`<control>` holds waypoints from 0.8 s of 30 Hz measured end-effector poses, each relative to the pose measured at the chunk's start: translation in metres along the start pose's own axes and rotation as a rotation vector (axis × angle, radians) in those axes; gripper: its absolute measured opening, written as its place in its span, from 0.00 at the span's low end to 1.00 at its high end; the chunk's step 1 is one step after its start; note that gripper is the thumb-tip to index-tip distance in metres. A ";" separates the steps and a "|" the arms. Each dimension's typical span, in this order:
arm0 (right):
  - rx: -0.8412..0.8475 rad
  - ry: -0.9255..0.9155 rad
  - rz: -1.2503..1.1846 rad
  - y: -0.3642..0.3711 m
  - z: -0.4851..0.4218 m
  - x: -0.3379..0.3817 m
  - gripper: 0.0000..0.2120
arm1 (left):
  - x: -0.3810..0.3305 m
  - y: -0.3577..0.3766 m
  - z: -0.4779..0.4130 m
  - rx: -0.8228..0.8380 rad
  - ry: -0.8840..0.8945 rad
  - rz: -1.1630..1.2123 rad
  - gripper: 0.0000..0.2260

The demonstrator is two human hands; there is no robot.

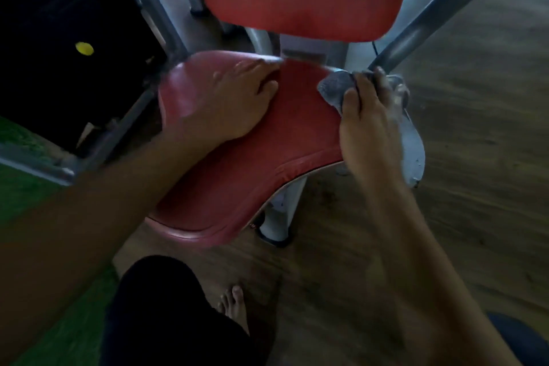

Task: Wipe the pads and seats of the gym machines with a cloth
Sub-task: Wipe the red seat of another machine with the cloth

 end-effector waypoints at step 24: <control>0.689 -0.366 0.709 0.056 0.020 0.097 0.36 | 0.055 -0.006 0.098 0.050 -0.326 0.112 0.24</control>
Point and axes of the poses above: each hand's wrist, its own z-axis away from the middle knuckle, its own y-axis out of the palm, x = y × z, the point moved 10 cm from there along -z, towards the middle knuckle, and after that the axes turned 4 degrees about x, right-handed, at the moved point
